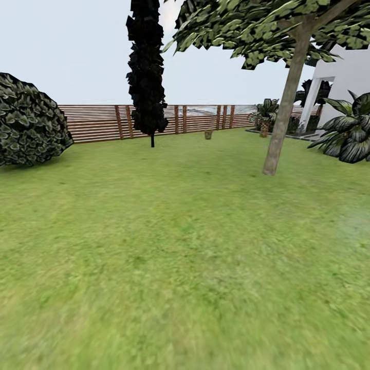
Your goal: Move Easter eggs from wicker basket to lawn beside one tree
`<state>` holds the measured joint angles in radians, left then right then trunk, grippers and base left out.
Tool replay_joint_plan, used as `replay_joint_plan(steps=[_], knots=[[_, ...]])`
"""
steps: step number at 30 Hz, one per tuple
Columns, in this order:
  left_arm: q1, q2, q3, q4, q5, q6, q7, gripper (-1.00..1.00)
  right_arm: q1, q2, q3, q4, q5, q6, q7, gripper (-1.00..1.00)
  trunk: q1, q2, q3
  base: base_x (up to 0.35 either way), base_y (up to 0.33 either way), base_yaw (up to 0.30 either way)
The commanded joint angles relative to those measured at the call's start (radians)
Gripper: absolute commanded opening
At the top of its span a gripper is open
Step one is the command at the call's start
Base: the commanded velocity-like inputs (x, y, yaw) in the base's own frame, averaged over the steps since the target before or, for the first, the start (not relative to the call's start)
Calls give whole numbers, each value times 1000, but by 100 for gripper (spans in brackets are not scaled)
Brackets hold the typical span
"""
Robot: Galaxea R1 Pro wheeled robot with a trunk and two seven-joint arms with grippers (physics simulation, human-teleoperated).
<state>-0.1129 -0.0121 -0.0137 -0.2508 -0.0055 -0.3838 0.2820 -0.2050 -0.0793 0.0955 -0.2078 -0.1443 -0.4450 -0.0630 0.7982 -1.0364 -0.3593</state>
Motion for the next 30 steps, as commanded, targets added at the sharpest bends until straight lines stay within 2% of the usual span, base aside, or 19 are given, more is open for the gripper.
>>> replay_joint_plan(steps=[1, 30], knots=[[-1, 0, -2, 1, -1, -3, 5, 100, -1, -1, 9, 1, -9, -3, -4, 100, 1, -1, -1, 335, 0, 0], [-1, 0, -2, 1, -1, -3, 5, 100, -1, -2, 10, 1, -9, -3, -4, 100, 1, -1, -1, 335, 0, 0]])
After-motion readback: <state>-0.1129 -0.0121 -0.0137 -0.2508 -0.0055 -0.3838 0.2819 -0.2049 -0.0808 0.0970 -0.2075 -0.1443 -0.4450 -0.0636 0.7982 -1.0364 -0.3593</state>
